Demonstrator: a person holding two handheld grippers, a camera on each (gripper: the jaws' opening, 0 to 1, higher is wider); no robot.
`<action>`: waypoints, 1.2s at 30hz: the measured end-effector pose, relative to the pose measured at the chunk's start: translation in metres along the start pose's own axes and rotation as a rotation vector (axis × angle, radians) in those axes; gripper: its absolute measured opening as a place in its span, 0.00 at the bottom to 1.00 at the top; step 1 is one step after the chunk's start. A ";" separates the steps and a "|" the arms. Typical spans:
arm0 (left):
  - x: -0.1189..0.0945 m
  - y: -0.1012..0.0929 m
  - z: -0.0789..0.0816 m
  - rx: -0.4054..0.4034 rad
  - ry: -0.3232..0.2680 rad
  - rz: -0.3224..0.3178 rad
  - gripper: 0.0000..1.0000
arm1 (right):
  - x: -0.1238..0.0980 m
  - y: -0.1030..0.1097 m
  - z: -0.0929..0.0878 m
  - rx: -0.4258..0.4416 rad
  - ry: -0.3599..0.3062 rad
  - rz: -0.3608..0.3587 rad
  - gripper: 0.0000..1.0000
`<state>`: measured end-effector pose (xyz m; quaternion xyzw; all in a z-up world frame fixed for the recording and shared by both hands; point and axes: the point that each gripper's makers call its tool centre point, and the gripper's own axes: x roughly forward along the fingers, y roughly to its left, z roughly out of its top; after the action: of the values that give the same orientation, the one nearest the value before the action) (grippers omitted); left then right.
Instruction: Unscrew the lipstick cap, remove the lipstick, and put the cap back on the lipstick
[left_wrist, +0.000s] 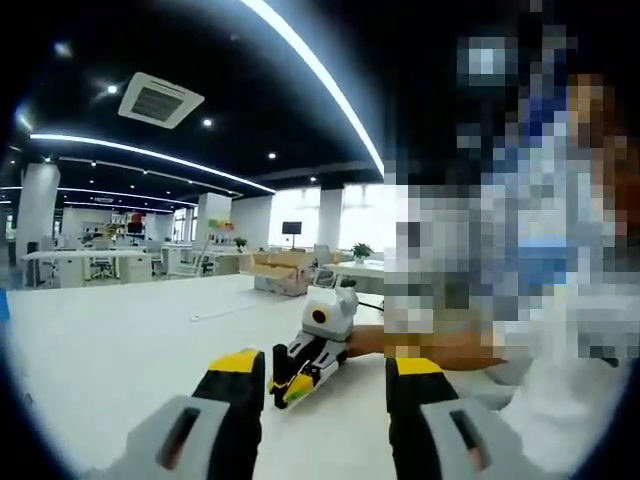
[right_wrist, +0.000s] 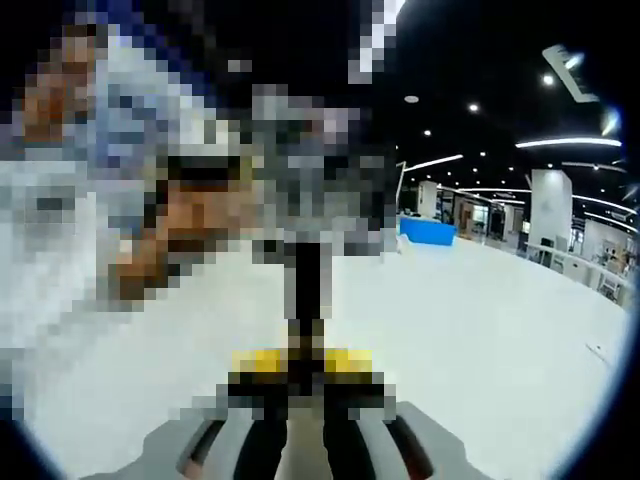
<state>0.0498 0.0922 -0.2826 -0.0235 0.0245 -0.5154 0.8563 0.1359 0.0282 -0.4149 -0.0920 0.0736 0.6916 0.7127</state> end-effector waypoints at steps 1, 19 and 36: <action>0.000 0.000 0.000 -0.001 0.001 0.000 0.50 | 0.000 0.001 0.000 0.001 0.000 -0.001 0.10; 0.001 0.001 -0.001 0.000 0.005 -0.002 0.51 | -0.009 -0.004 0.016 0.119 -0.068 -0.083 0.49; -0.013 0.007 0.013 -0.030 -0.034 0.046 0.60 | -0.077 0.032 0.074 0.058 -0.036 -0.316 0.67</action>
<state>0.0513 0.1069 -0.2696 -0.0447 0.0180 -0.4948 0.8676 0.0998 -0.0283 -0.3264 -0.0695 0.0656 0.5698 0.8162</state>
